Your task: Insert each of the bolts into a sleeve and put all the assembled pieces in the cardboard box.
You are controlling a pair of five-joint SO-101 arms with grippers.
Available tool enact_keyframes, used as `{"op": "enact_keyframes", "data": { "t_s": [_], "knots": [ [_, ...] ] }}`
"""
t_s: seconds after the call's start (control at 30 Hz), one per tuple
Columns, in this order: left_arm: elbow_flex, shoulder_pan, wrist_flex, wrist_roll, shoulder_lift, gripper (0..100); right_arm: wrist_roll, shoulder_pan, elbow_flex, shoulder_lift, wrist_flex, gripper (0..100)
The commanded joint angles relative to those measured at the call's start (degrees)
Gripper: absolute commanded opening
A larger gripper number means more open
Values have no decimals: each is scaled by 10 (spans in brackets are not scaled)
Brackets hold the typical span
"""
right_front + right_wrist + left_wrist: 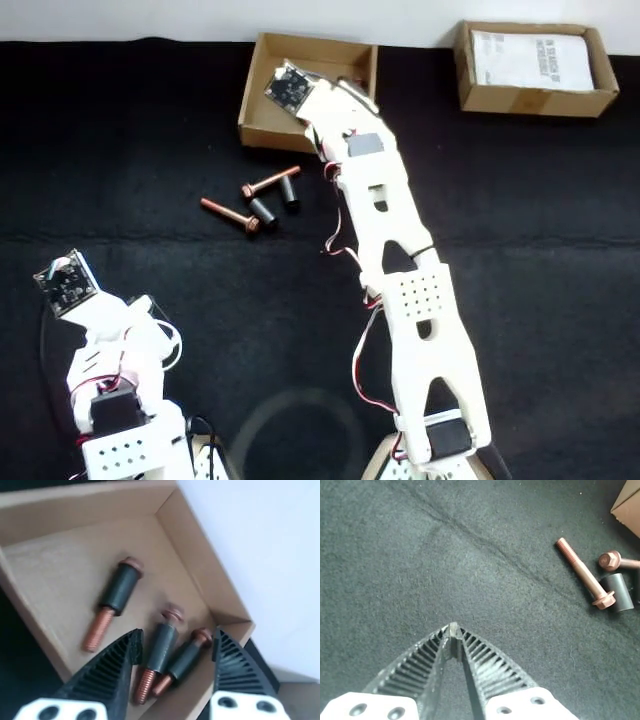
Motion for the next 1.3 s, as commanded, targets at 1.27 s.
{"op": "enact_keyframes", "data": {
  "t_s": [1.27],
  "knots": [
    [10, -10, -7, 3, 0, 9, -513, -113, -194, -36, 560, 213]
  ]
}}
